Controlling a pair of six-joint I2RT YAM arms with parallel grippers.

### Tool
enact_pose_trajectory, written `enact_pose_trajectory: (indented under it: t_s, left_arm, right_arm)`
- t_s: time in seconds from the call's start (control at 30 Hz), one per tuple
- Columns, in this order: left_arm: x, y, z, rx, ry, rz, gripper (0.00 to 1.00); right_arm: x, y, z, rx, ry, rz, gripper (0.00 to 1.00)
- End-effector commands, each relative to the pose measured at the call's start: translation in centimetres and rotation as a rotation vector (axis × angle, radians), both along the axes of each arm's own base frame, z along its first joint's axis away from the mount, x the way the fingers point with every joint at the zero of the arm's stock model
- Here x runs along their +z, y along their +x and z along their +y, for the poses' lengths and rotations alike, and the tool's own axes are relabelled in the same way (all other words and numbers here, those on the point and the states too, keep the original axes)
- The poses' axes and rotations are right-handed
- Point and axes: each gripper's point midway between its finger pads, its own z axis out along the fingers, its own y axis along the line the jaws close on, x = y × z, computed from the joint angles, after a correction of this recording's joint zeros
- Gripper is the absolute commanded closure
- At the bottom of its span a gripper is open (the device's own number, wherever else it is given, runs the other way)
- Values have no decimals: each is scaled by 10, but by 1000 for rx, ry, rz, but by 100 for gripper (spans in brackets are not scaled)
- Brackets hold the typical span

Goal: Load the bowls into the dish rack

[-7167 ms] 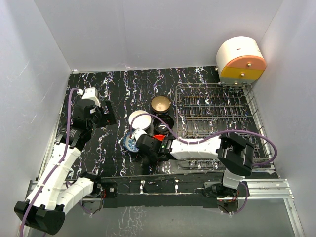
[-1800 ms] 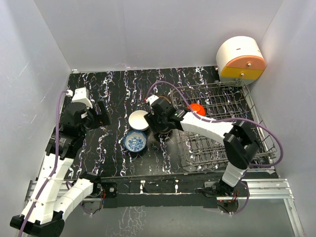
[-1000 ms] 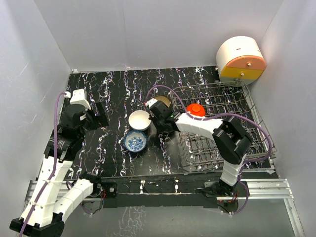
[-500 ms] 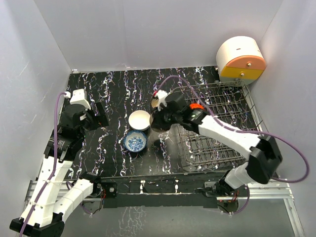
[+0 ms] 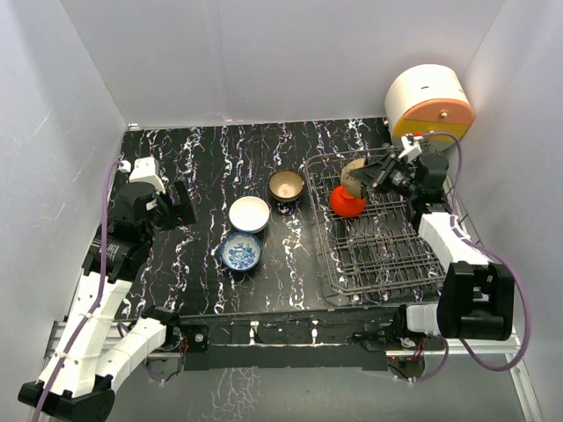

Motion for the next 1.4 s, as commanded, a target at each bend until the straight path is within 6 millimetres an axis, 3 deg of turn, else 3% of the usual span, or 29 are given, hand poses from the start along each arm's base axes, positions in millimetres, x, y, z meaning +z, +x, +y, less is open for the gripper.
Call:
enact_pose_trajectory:
  t_s: [0.0,0.17,0.5,0.83,1.37]
  left_arm:
    - [10,1,-3,-21,-1,-27,3]
    - [11,4,-5,-30,3,-19,3]
    - [13,2,-1,-21,19,-18,3]
    - [16,3,1,-13,27,-17,3]
    - [17,-1,4,-11,40,-15,3]
  right_arm:
    - [59,-3,-24,55,188,-226,92]
    - [36,10,-60,-20,371,-185,92]
    - [-3,35,-103,-109,566,-178,92]
    - [-42,65,-125,-224,587,-113,92]
    - [-87,75,-142,-388,480,-8,88]
